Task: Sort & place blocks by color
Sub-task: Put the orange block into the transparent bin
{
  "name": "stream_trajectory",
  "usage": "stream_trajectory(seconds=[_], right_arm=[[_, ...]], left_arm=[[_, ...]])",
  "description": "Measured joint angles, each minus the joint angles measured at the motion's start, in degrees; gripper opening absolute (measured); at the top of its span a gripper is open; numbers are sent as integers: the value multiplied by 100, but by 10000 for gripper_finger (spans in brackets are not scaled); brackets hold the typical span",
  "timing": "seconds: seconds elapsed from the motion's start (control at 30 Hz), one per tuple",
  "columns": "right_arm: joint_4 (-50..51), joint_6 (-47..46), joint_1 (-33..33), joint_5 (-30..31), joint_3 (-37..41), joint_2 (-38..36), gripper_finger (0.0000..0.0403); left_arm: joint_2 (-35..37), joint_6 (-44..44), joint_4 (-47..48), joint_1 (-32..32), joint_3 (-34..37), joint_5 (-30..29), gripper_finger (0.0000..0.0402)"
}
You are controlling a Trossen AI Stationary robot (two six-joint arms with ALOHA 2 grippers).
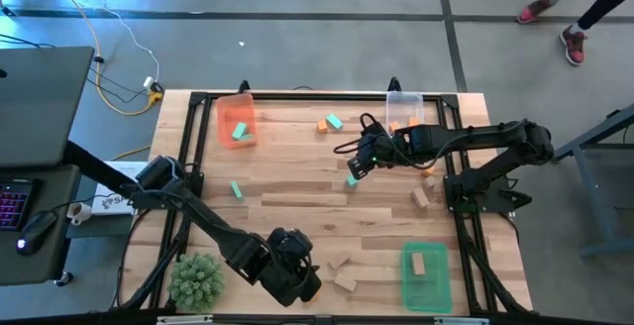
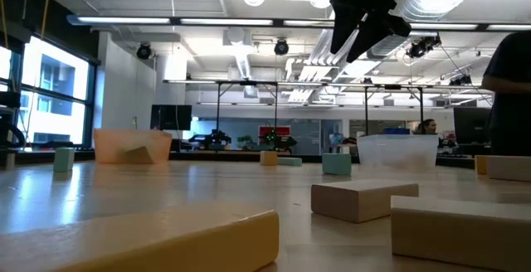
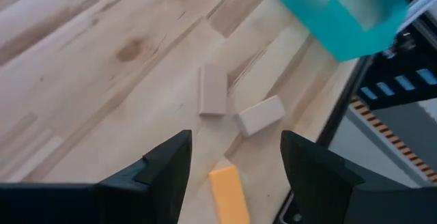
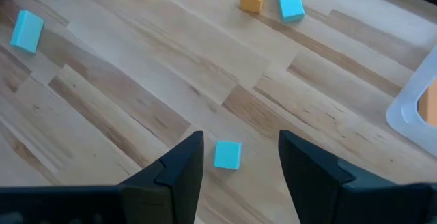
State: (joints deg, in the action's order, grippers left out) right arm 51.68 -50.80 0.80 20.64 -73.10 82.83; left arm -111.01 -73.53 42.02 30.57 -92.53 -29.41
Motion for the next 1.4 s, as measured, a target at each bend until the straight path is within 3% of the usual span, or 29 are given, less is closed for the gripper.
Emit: stream_trajectory(seconds=[0.57,1.1,1.4], right_arm=[[40,94,0,40,0,-2,177],[87,76,0,44,0,-4,177],[100,13,0,46,0,-4,177]], left_arm=[[-672,-488,-214,174,-3,193,211],[-1286,-603,-618,315,4,840,211],[-1298,-583,-625,369,4,868,211]])
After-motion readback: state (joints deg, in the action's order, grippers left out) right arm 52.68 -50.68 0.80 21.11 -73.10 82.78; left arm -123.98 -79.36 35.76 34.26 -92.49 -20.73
